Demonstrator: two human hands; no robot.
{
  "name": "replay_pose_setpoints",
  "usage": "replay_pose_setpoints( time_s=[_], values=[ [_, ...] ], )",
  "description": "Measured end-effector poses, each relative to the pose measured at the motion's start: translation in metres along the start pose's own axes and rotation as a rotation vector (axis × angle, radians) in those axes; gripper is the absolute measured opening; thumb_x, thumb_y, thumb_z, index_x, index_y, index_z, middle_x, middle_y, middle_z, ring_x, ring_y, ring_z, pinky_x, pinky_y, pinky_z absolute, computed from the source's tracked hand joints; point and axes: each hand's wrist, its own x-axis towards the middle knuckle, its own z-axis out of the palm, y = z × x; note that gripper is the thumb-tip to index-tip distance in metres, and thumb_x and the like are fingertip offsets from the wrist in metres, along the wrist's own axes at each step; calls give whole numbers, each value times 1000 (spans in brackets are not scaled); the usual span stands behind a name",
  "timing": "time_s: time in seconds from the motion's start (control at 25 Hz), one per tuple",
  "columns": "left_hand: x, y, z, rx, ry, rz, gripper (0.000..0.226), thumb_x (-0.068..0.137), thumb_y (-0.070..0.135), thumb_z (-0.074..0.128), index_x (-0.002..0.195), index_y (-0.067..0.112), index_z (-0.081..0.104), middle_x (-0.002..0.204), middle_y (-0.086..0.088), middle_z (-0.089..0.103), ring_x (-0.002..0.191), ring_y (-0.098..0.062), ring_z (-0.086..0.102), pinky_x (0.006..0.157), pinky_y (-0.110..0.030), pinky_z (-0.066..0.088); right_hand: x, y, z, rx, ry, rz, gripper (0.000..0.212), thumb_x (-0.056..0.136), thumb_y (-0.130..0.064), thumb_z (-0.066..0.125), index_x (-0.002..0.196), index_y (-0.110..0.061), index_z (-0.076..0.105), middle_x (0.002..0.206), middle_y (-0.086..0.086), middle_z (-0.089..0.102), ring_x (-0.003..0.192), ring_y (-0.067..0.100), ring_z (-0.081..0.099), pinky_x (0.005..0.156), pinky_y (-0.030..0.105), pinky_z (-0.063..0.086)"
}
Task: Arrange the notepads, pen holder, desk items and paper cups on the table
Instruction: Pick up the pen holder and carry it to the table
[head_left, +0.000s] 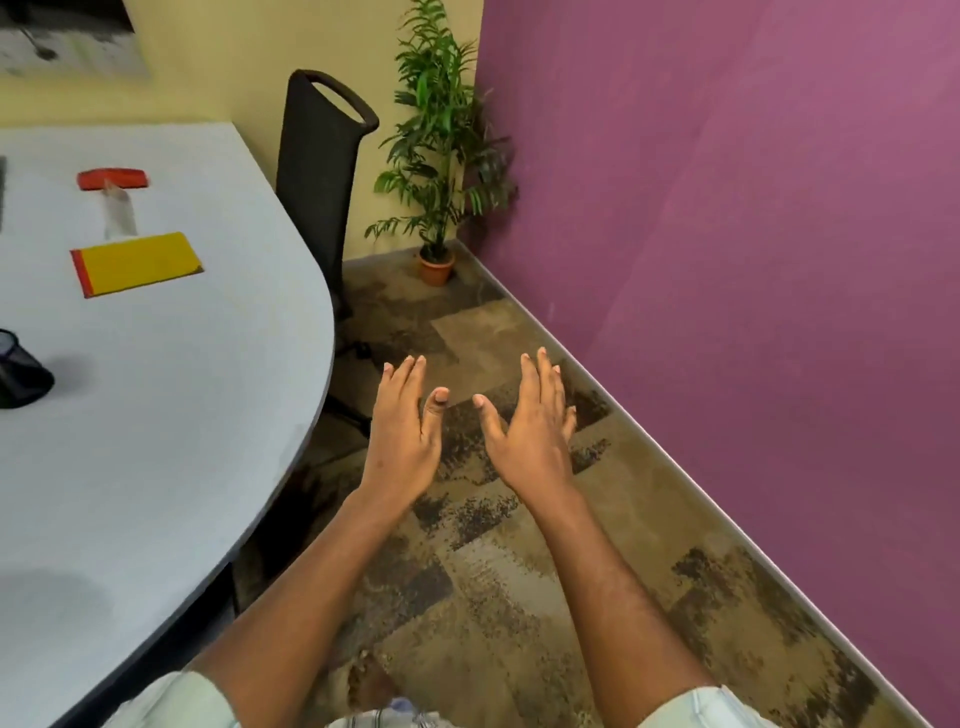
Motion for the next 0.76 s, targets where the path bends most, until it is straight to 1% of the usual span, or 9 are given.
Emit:
replay_pose_setpoints(
  time_s=[0.12,0.2,0.36,0.48,0.68,0.76],
  values=[
    [49,-25,-10,32,54,-19,84,87,72,8,147,18,29,155,0,27,147,-15,9,117,-29,10,55,-20,21,11,-32,-42,77,90,-66,32,151,-27,6,159,-12,-9,146,12,-10,114,58,3],
    [78,-40,-18,48,85,-72,79,88,68,11,146,19,30,155,1,28,147,-16,12,115,-27,9,90,-37,36,31,-40,-67,76,91,-64,34,151,-25,7,160,-11,-7,146,12,-9,114,58,3],
    [110,-64,-30,70,133,-152,73,88,64,15,146,23,29,155,2,27,147,-16,14,114,-29,10,136,-63,66,48,-106,-137,76,92,-62,35,151,-23,8,160,-9,-6,147,14,-8,114,58,3],
    [139,-87,-40,106,204,-263,71,86,62,18,146,25,29,156,2,26,147,-17,14,113,-30,11,178,-83,94,50,-166,-184,76,92,-61,36,151,-23,8,160,-8,-5,147,14,-7,115,58,5],
    [182,-119,-51,165,324,-456,73,83,63,19,147,28,26,158,3,20,147,-16,13,114,-31,13,242,-122,143,91,-293,-340,76,91,-62,35,151,-25,7,160,-8,-5,147,15,-9,115,56,2],
    [203,-127,-54,154,393,-493,75,83,65,18,147,26,26,157,4,22,147,-14,11,113,-29,12,269,-136,160,118,-332,-431,75,91,-62,37,151,-25,9,160,-9,-3,147,14,-8,114,55,0]
  ],
)
